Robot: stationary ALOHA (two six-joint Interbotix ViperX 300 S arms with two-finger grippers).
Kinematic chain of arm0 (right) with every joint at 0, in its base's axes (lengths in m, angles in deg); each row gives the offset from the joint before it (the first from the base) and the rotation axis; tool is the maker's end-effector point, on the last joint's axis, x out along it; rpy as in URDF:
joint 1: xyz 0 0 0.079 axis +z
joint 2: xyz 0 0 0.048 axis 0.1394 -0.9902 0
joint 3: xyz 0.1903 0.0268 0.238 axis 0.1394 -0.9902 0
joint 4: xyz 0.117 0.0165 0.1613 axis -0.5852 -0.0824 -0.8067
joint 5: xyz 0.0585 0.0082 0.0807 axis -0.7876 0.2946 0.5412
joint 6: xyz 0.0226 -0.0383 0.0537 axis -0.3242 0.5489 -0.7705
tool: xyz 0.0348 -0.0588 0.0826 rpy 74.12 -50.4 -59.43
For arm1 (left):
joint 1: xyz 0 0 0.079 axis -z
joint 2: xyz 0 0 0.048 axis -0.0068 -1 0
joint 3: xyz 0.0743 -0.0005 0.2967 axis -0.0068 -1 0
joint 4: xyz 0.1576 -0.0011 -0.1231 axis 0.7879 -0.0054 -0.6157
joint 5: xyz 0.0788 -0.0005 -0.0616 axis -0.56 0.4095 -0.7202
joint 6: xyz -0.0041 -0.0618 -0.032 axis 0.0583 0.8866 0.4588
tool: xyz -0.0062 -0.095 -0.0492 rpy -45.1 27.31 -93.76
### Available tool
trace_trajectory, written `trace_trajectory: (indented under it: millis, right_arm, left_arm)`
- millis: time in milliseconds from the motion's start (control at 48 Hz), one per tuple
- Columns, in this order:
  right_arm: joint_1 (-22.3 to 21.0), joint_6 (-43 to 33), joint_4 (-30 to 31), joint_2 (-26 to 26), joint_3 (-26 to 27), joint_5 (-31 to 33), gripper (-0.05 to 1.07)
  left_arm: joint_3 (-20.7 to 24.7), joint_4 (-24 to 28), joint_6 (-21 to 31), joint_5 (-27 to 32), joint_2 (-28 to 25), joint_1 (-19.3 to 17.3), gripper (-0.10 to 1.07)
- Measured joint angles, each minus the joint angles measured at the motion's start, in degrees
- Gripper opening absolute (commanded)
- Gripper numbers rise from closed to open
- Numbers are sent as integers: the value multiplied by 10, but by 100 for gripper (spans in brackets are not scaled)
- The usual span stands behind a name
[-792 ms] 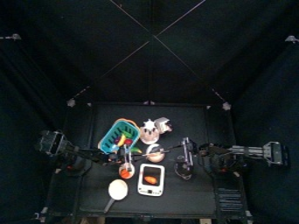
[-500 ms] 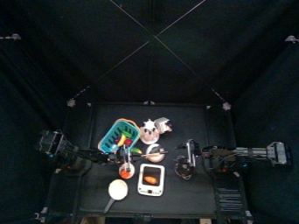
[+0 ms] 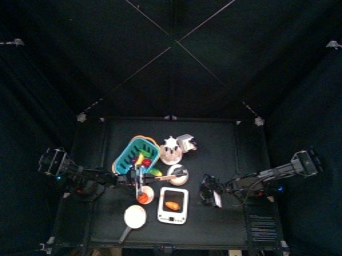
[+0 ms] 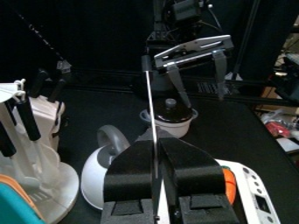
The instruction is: Regrasp handle
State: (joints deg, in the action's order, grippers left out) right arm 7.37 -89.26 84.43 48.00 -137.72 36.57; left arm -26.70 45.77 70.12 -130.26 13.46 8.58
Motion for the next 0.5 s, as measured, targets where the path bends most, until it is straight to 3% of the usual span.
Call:
trace_trajectory:
  millis: [167,500]
  right_arm:
    - [4,1,8,-77,57,6,93]
    - [5,6,28,-183,124,12,93]
  left_arm:
    - [-11,-1,0,0,17,-1,37]
    - [-14,-1,2,13,19,-1,37]
